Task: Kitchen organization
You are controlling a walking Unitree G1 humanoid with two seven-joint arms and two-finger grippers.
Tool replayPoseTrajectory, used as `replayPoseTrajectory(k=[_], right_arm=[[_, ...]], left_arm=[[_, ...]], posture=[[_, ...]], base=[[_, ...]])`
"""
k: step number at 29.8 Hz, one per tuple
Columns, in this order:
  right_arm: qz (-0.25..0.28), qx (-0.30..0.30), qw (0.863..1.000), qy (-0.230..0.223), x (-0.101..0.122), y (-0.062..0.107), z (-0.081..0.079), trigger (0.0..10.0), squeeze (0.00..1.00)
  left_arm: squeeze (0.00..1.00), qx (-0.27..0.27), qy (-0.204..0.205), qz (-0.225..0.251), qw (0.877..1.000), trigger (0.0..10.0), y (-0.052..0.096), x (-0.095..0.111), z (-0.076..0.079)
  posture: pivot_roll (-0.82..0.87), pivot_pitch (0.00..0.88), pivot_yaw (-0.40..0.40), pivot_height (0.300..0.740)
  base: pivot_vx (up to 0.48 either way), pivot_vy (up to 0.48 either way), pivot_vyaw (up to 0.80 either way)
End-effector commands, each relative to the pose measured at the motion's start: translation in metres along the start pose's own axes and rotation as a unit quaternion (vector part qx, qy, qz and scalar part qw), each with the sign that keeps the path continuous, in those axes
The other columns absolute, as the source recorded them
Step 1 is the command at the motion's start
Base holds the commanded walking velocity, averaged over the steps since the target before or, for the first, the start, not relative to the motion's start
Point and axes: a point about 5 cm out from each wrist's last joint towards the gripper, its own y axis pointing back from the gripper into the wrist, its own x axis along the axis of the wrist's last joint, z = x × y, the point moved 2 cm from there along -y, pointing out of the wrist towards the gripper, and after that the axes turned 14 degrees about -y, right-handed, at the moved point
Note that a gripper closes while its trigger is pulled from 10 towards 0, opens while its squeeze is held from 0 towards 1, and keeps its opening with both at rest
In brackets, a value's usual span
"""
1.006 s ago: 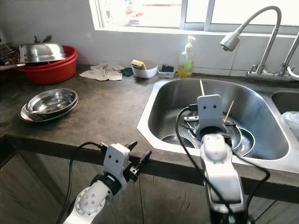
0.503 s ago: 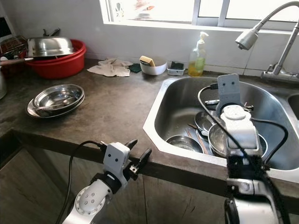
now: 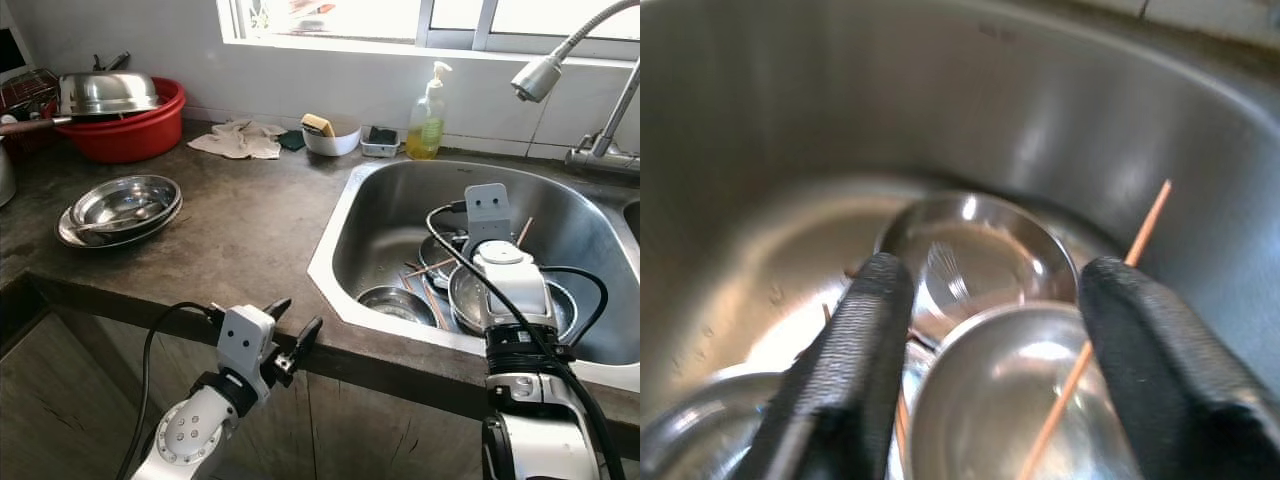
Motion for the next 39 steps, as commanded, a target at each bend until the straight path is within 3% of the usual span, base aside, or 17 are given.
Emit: replayPoseTrajectory(k=[1, 3, 4, 8, 10, 13, 15, 17, 20, 21, 27, 39], right_arm=[[0.061, 0.008, 0.998, -0.014, 0.021, 0.007, -0.004, 10.0, 1.0], [0.091, 0.016, 0.996, -0.013, 0.028, 0.012, -0.008, 10.0, 1.0], [0.098, 0.018, 0.995, -0.016, 0.029, 0.014, -0.01, 10.0, 0.0], [0.176, 0.039, 0.983, -0.03, 0.036, 0.038, -0.02, 10.0, 0.0], [0.185, 0.044, 0.981, -0.029, 0.036, 0.041, -0.022, 10.0, 0.0], [0.227, 0.087, 0.969, -0.047, 0.028, 0.066, -0.032, 10.0, 0.0], [0.235, 0.094, 0.967, -0.044, 0.025, 0.071, -0.034, 10.0, 0.0], [0.247, 0.154, 0.957, -0.014, 0.0, 0.092, -0.043, 10.0, 0.0], [0.238, 0.159, 0.958, -0.015, -0.014, 0.1, -0.041, 10.0, 0.0], [0.223, 0.169, 0.96, -0.023, -0.03, 0.11, -0.043, 10.0, 0.0], [0.204, 0.167, 0.963, -0.052, -0.049, 0.122, -0.051, 10.0, 0.0], [0.215, 0.163, 0.96, -0.075, -0.043, 0.12, -0.059, 10.0, 0.0]], left_arm=[[0.0, 0.004, -0.003, -0.012, 1.0, 10.0, 0.0, -0.003, -0.002], [0.0, 0.004, -0.003, -0.011, 1.0, 10.0, 0.0, -0.003, -0.003], [0.0, 0.004, -0.003, -0.012, 1.0, 10.0, 0.0, -0.003, -0.003], [0.0, 0.006, -0.004, -0.012, 1.0, 10.0, -0.002, -0.004, -0.004], [0.0, 0.006, -0.004, -0.012, 1.0, 10.0, -0.002, -0.004, -0.004], [0.0, 0.009, -0.002, -0.013, 1.0, 10.0, -0.001, -0.005, -0.005], [0.0, 0.01, -0.002, -0.013, 1.0, 10.0, -0.001, -0.005, -0.005], [0.0, 0.013, 0.0, -0.015, 1.0, 10.0, -0.001, -0.006, -0.005], [0.0, 0.015, 0.004, -0.016, 1.0, 10.0, -0.001, -0.006, -0.006], [0.0, 0.015, 0.006, -0.017, 1.0, 10.0, 0.0, -0.007, -0.006], [0.0, 0.015, 0.016, -0.021, 1.0, 10.0, 0.001, -0.009, -0.004], [0.0, 0.012, 0.011, -0.023, 1.0, 10.0, 0.001, -0.01, -0.005]], posture=[[0.03, 0.041, -0.028, 0.74], [0.03, 0.037, -0.024, 0.74], [0.03, 0.035, -0.024, 0.74], [0.02, 0.024, -0.022, 0.74], [0.02, 0.023, -0.021, 0.74], [0.02, 0.011, -0.024, 0.74], [0.02, 0.011, -0.024, 0.74], [0.02, 0.003, -0.026, 0.74], [0.02, 0.001, -0.028, 0.74], [0.01, 0.0, -0.022, 0.74], [0.01, 0.0, -0.015, 0.74], [0.02, 0.0, -0.016, 0.74]], base=[[0.0, 0.0, 0.0], [0.0, 0.0, 0.0], [0.0, 0.0, 0.0], [0.0, 0.0, 0.0], [0.0, 0.0, 0.0], [0.0, 0.0, 0.0], [0.0, 0.0, 0.0], [0.0, 0.0, 0.0], [0.0, 0.0, 0.0], [0.0, 0.0, 0.0], [0.0, 0.0, 0.53], [0.0, 0.385, 0.8]])
